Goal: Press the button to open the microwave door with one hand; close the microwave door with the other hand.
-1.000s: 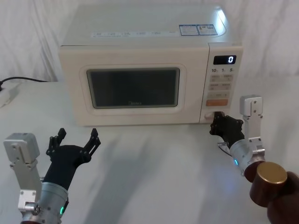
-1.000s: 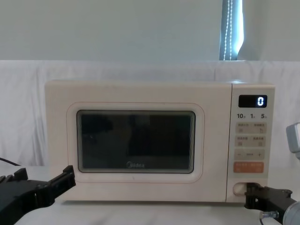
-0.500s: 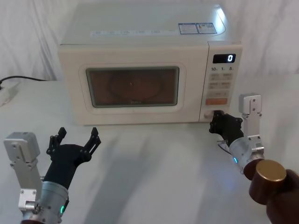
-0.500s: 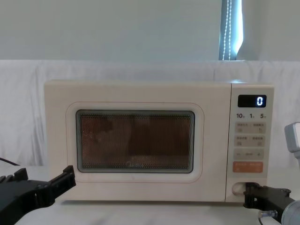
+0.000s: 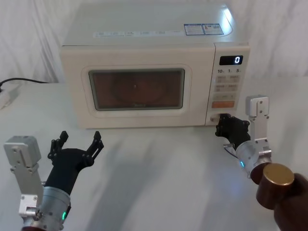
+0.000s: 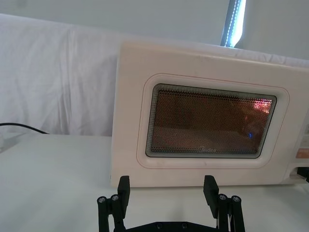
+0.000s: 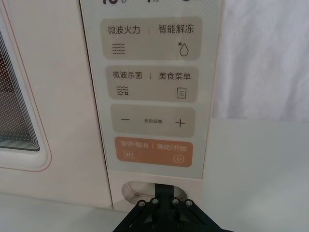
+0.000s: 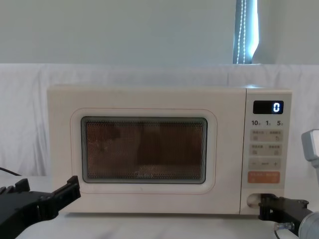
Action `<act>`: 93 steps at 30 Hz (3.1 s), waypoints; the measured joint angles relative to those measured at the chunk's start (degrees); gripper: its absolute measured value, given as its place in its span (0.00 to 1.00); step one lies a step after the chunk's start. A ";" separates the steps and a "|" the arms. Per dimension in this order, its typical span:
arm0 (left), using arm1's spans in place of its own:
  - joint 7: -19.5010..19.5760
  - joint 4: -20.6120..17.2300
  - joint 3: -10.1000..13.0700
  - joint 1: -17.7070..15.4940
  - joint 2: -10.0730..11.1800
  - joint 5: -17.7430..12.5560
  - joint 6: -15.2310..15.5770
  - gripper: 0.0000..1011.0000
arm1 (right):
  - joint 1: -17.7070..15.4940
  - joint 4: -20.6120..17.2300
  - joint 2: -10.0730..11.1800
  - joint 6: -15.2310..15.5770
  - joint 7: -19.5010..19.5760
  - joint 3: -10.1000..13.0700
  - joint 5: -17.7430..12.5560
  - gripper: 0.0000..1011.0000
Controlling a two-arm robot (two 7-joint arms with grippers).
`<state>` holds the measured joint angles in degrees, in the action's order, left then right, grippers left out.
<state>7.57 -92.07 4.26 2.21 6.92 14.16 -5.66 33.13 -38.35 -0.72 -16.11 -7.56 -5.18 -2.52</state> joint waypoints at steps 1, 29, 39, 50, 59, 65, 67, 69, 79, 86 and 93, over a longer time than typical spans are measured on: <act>0.00 0.00 0.00 0.00 0.00 0.00 0.00 0.99 | 0.04 0.03 0.00 0.00 0.00 0.00 0.02 0.00; 0.00 0.00 0.00 0.00 0.00 0.00 0.00 0.99 | -3.09 -6.76 0.52 3.65 0.12 -0.01 0.30 0.00; 0.00 0.00 0.00 0.00 0.00 0.00 0.00 0.99 | -7.34 -13.51 1.05 6.18 0.46 -0.21 0.13 0.00; 0.00 0.00 0.00 0.00 0.00 0.00 0.00 0.99 | -11.09 -20.04 1.95 8.28 1.45 -0.53 0.67 0.00; 0.00 0.00 0.00 0.00 0.00 0.00 0.00 0.99 | -13.00 -23.69 2.25 9.26 1.67 -0.62 0.78 0.00; 0.00 0.00 0.00 0.00 0.00 0.00 0.00 0.99 | -15.00 -27.27 2.54 10.38 1.69 -0.61 0.68 0.00; 0.00 0.00 0.00 0.00 0.00 0.00 0.00 0.99 | -15.92 -28.62 2.59 10.55 1.77 -0.52 0.55 0.00; 0.00 0.00 0.00 0.00 0.00 0.00 0.00 0.99 | -16.57 -29.71 2.62 10.51 1.84 -0.42 0.44 0.00; 0.00 0.00 0.00 0.00 0.00 0.00 0.00 0.99 | -20.37 -34.21 2.61 7.48 2.51 -0.31 0.45 0.00; 0.00 0.00 0.00 0.00 0.01 0.00 0.00 0.99 | -22.64 -36.23 2.33 5.95 3.12 0.05 0.60 0.00; 0.00 0.00 0.00 0.00 0.00 0.00 0.00 0.99 | -24.06 -37.21 2.08 5.61 3.24 0.39 0.62 0.00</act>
<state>7.58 -92.08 4.26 2.21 6.92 14.16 -5.66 9.08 -75.56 1.36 -10.50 -4.31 -4.80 -1.89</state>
